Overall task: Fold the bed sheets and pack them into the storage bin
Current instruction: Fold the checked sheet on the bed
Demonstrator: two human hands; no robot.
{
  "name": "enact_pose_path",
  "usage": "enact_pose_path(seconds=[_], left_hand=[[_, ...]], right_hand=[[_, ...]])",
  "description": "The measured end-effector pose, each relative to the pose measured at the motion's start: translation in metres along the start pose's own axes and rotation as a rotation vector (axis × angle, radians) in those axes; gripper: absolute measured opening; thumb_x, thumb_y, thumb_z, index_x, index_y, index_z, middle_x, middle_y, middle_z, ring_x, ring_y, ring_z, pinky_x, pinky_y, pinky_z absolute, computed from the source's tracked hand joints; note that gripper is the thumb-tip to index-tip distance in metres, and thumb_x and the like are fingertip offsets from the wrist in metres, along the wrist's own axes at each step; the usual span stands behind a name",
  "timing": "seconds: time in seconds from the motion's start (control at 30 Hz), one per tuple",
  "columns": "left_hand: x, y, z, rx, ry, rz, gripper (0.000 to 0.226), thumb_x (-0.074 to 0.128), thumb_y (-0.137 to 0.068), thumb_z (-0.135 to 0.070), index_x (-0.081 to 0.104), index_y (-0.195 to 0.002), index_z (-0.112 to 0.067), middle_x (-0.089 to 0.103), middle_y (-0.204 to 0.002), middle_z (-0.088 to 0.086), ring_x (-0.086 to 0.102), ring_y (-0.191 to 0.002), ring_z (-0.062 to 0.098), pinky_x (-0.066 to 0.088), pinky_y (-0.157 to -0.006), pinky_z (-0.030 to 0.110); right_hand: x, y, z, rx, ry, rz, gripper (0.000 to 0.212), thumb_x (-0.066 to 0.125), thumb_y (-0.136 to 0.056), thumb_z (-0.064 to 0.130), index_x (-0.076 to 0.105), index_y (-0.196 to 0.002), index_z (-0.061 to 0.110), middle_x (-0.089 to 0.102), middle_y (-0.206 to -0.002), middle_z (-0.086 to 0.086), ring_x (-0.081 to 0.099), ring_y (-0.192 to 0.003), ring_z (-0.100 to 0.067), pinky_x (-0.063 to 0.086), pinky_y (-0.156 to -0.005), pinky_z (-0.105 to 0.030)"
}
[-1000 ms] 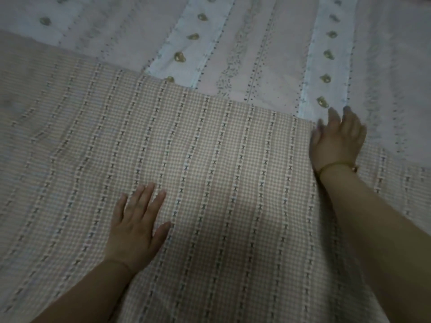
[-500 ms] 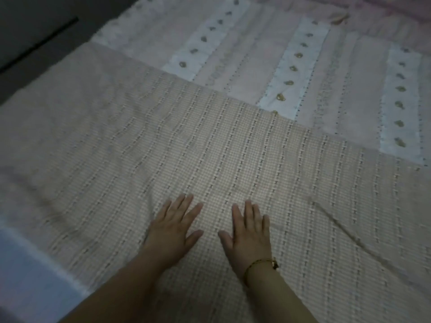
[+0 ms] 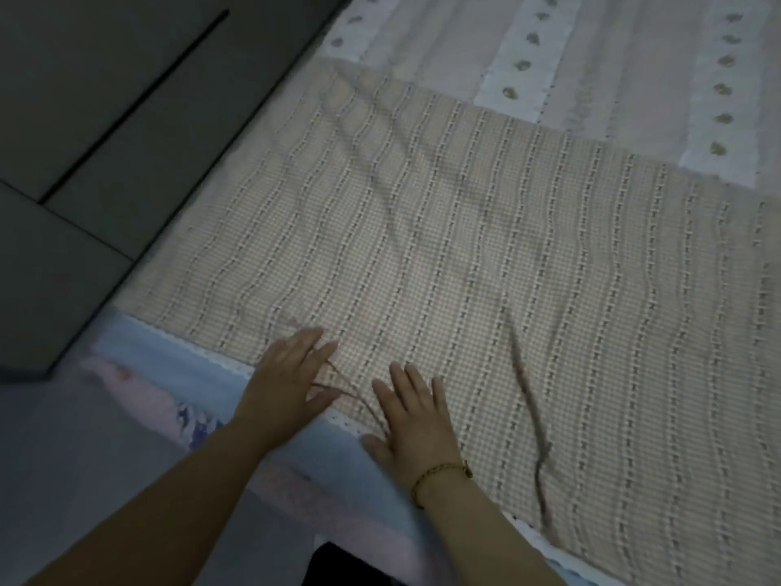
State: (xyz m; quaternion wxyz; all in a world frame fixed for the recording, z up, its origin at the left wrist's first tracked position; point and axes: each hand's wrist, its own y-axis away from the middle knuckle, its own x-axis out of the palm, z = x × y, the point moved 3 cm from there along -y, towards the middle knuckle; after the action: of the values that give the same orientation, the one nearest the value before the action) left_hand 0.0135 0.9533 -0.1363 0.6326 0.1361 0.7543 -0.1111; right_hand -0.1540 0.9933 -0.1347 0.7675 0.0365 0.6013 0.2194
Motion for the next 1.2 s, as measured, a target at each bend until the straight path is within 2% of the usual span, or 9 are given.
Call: enact_pose_path(seconds=[0.1,0.2,0.3,0.4,0.47,0.63,0.77,0.97,1.2], left_hand=[[-0.009,-0.012,0.020,0.023,0.015,-0.035,0.058,0.066,-0.061,-0.026,0.054,-0.113,-0.004,0.065,-0.108,0.025,0.062,-0.101,0.037,0.052,-0.078,0.048],[-0.018,-0.020,0.030,-0.015,-0.045,-0.055,0.056,0.074,-0.045,0.009,0.066,-0.101,0.007,0.067,-0.101,0.026,0.067,-0.088,0.041,0.053,-0.070,0.052],[-0.015,-0.018,0.048,0.036,-0.154,-0.108,0.050,0.044,-0.064,-0.001,0.054,-0.113,0.001,0.066,-0.107,0.023,0.062,-0.100,0.033,0.039,-0.097,0.040],[-0.025,-0.016,0.066,0.058,-0.184,-0.114,0.052,0.034,-0.068,-0.014,0.044,-0.118,-0.003,0.064,-0.112,0.023,0.055,-0.108,0.032,0.002,-0.114,0.025],[-0.047,-0.014,0.075,0.030,-0.192,-0.173,0.050,0.037,-0.071,-0.021,0.047,-0.116,-0.001,0.065,-0.110,0.023,0.051,-0.109,0.031,-0.002,-0.114,0.023],[-0.051,0.022,0.104,0.060,-0.215,-0.201,0.046,0.034,-0.070,-0.010,0.045,-0.115,-0.007,0.067,-0.102,0.024,0.054,-0.102,0.032,0.016,-0.110,0.029],[-0.035,0.027,0.138,-0.183,-0.112,-0.204,0.045,0.036,-0.077,-0.018,0.047,-0.117,-0.001,0.063,-0.105,0.033,0.062,-0.086,0.037,0.052,-0.073,0.046],[-0.027,-0.001,0.216,-0.159,-0.031,-0.203,0.046,0.039,-0.072,-0.017,0.051,-0.116,-0.006,0.064,-0.108,0.026,0.057,-0.098,0.032,0.043,-0.082,0.041],[-0.064,-0.020,0.291,0.122,0.002,-0.303,0.035,0.044,-0.072,-0.016,0.069,-0.095,-0.006,0.072,-0.092,0.014,0.066,-0.082,0.026,0.035,-0.077,0.033]], right_hand=[[-0.007,-0.014,0.013,-0.012,-0.046,-0.100,0.049,0.035,-0.071,0.039,0.074,-0.094,0.018,0.071,-0.102,-0.002,0.069,-0.094,-0.020,0.052,-0.082,-0.044],[-0.006,-0.021,0.021,-0.006,-0.120,-0.290,0.045,0.036,-0.069,0.027,0.073,-0.092,0.012,0.072,-0.097,-0.003,0.070,-0.091,-0.020,0.054,-0.076,-0.044],[-0.006,-0.022,0.022,-0.031,-0.067,-0.391,0.038,0.051,-0.068,0.023,0.068,-0.100,0.012,0.071,-0.103,-0.004,0.069,-0.094,-0.021,0.052,-0.080,-0.046],[-0.002,-0.023,0.026,-0.071,0.007,-0.374,0.079,0.083,-0.044,0.024,0.049,-0.115,0.016,0.067,-0.113,-0.007,0.059,-0.109,-0.023,0.048,-0.091,-0.045],[-0.004,-0.025,0.037,-0.160,0.033,-0.427,0.090,0.086,-0.039,0.022,0.044,-0.118,0.018,0.066,-0.115,-0.007,0.050,-0.114,-0.024,0.042,-0.099,-0.042],[0.000,-0.039,0.059,-0.241,0.060,-0.356,0.043,0.054,-0.066,0.041,0.072,-0.099,0.022,0.071,-0.102,0.003,0.069,-0.093,-0.014,0.051,-0.088,-0.030],[0.017,-0.041,0.063,-0.163,0.055,-0.442,0.052,0.037,-0.069,0.016,0.048,-0.119,0.011,0.068,-0.112,-0.008,0.060,-0.109,-0.024,0.012,-0.109,-0.030],[0.016,-0.105,0.147,-0.081,-0.033,-0.533,0.076,0.059,-0.046,0.002,0.042,-0.120,0.008,0.065,-0.114,-0.016,0.040,-0.114,-0.024,0.015,-0.109,-0.035],[0.009,-0.149,0.207,-0.079,-0.044,-0.626,0.053,0.051,-0.064,0.002,0.043,-0.117,0.003,0.065,-0.112,-0.021,0.041,-0.112,-0.026,0.014,-0.109,-0.031]])
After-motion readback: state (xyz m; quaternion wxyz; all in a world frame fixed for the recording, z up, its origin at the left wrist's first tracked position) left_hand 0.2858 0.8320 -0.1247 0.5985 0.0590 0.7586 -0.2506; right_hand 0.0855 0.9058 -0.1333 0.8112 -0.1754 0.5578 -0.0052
